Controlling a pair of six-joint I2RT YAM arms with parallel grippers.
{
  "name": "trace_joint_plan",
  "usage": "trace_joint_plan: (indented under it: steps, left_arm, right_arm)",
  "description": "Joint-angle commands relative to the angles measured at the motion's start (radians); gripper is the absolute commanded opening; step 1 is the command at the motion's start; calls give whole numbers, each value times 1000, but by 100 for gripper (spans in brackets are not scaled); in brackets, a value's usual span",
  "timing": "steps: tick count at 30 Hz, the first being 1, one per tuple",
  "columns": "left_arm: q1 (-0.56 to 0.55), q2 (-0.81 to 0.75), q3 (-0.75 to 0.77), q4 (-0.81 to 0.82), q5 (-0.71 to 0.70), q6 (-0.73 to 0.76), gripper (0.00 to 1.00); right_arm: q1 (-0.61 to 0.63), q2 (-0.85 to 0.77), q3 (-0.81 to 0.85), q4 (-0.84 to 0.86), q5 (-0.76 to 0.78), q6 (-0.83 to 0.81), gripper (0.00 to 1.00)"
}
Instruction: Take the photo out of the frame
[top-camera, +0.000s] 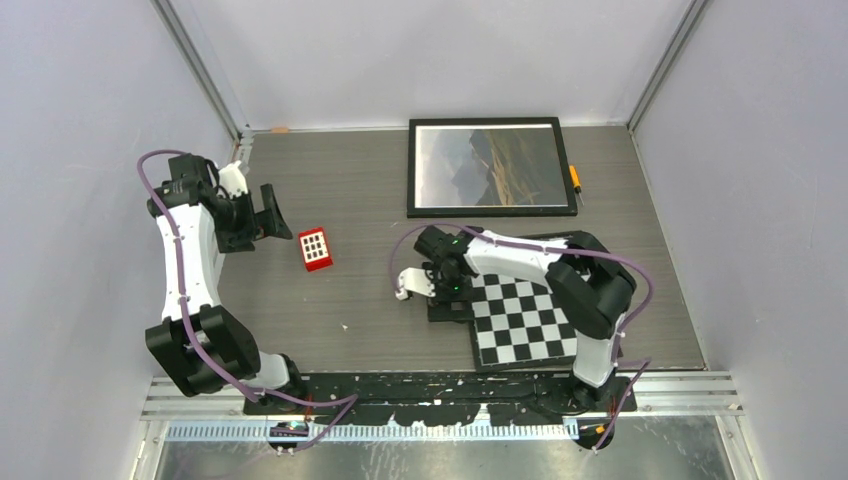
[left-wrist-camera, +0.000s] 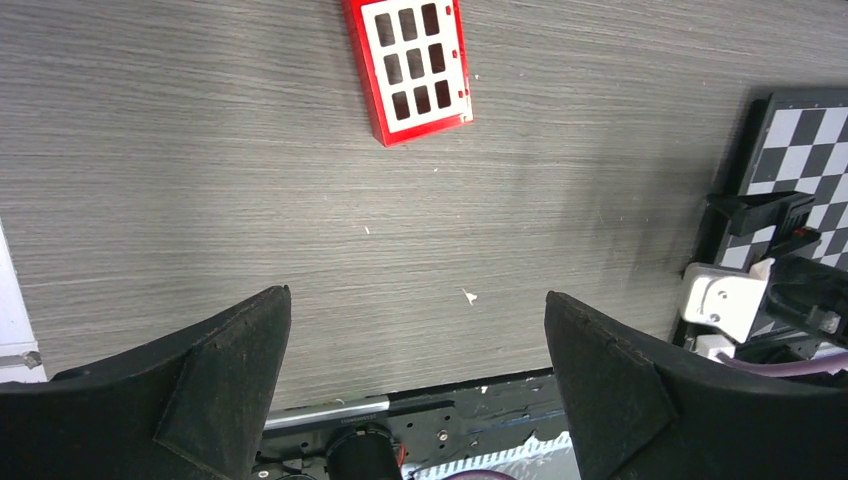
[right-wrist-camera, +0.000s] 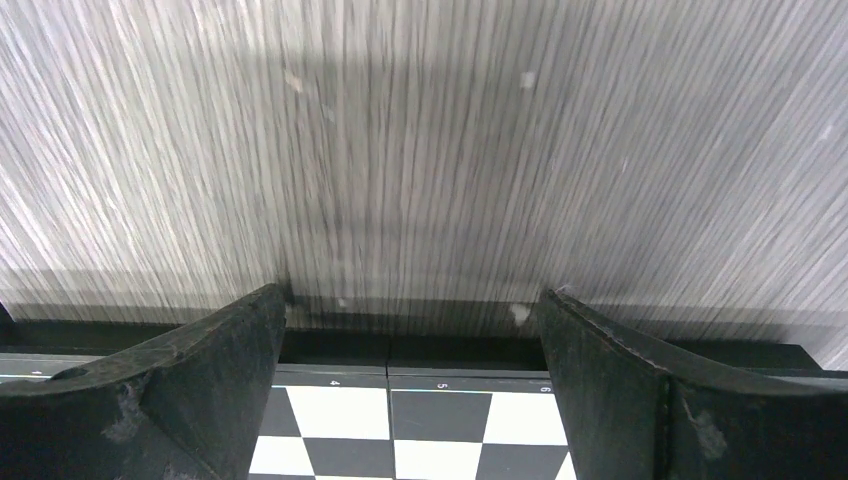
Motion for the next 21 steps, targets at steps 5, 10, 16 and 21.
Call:
trace_joint_plan:
  steps: [5, 10, 16, 21]
  left_arm:
    - [-29, -23, 6, -17, 3, 35, 100]
    - [-36, -26, -5, -16, 16, 37, 100]
    - [-62, -25, 2, -7, 22, 42, 100]
    - [-112, -5, 23, -3, 1, 55, 100]
  right_arm:
    - [-150, -106, -144, -101, 21, -147, 100]
    - [-243, -156, -210, -131, 39, -227, 99]
    - [-350, -217, -281, -158, 65, -320, 100]
    - [-423, -258, -327, -165, 74, -360, 100]
